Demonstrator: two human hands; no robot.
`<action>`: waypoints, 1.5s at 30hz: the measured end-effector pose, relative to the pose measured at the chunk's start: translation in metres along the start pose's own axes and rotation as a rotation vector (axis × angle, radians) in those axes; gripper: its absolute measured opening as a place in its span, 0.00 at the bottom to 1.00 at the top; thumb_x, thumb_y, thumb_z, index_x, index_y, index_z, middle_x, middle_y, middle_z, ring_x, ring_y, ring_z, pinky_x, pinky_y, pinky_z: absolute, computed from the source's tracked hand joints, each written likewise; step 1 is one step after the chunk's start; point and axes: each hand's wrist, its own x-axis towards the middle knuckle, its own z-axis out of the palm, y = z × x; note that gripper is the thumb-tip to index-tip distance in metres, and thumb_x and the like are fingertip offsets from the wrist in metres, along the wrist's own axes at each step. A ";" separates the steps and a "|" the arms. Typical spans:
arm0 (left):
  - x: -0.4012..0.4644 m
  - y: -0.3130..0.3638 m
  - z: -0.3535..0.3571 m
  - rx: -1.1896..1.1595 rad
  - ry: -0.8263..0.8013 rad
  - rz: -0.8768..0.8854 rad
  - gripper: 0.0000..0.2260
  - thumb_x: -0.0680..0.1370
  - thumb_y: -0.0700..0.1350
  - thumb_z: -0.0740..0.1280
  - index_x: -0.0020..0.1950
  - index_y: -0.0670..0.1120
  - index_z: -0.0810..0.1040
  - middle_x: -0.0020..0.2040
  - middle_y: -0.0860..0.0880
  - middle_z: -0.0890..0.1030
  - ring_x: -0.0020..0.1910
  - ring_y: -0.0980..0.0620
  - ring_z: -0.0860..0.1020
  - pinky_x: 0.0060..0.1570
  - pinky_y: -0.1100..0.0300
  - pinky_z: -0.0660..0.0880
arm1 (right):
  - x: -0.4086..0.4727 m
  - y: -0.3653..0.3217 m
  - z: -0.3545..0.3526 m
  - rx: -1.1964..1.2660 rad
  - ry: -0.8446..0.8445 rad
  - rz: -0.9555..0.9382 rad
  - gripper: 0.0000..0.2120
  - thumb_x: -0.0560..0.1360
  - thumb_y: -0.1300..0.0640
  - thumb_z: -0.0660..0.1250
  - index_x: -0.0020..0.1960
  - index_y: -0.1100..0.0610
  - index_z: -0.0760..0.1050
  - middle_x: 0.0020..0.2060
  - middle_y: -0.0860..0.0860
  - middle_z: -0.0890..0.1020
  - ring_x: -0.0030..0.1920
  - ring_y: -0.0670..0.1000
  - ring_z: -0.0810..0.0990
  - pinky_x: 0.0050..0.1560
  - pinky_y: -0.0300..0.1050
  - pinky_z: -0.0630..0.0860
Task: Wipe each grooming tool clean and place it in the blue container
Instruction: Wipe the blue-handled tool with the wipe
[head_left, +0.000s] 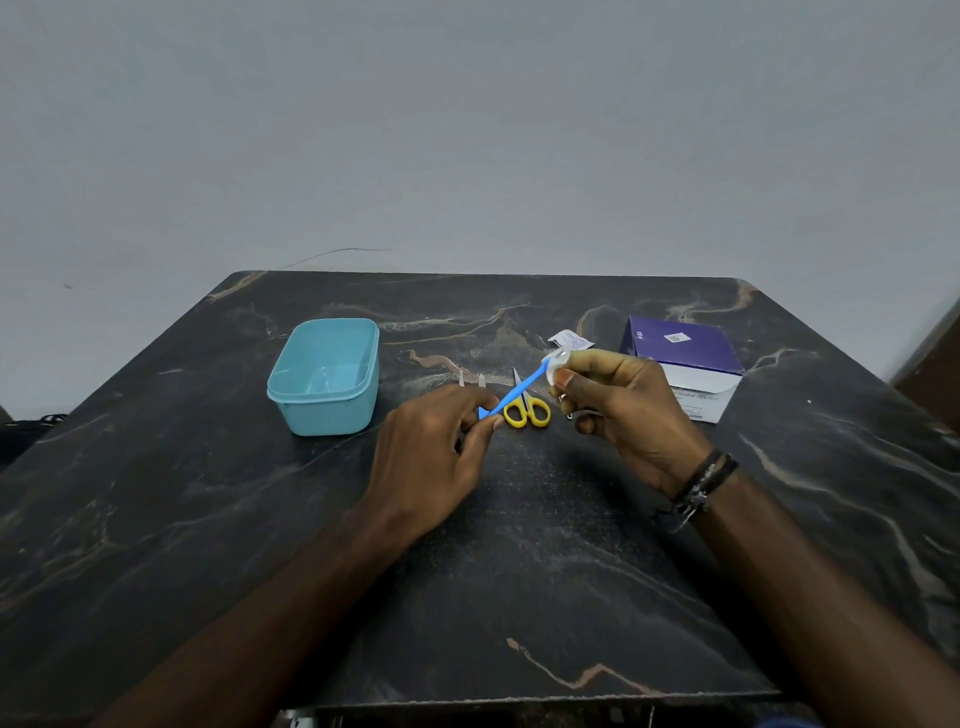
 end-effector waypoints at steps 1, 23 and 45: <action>0.000 0.000 0.000 0.005 -0.002 0.003 0.08 0.74 0.42 0.73 0.52 0.44 0.83 0.36 0.52 0.79 0.30 0.59 0.71 0.30 0.60 0.74 | 0.000 0.000 0.000 0.009 -0.004 -0.007 0.06 0.76 0.64 0.68 0.51 0.62 0.82 0.35 0.52 0.82 0.31 0.44 0.76 0.30 0.37 0.68; -0.001 0.000 0.002 -0.011 -0.007 0.020 0.07 0.74 0.42 0.73 0.51 0.43 0.84 0.38 0.50 0.82 0.32 0.59 0.73 0.33 0.64 0.73 | 0.002 0.003 0.000 0.016 0.042 -0.038 0.07 0.77 0.59 0.67 0.45 0.62 0.80 0.32 0.51 0.80 0.32 0.46 0.76 0.32 0.39 0.69; 0.005 -0.007 -0.009 0.020 0.207 0.040 0.07 0.75 0.33 0.69 0.51 0.40 0.83 0.45 0.46 0.83 0.42 0.51 0.80 0.43 0.56 0.78 | 0.000 0.000 -0.002 -0.201 -0.021 0.044 0.06 0.75 0.62 0.70 0.40 0.63 0.82 0.33 0.54 0.82 0.29 0.45 0.76 0.27 0.36 0.65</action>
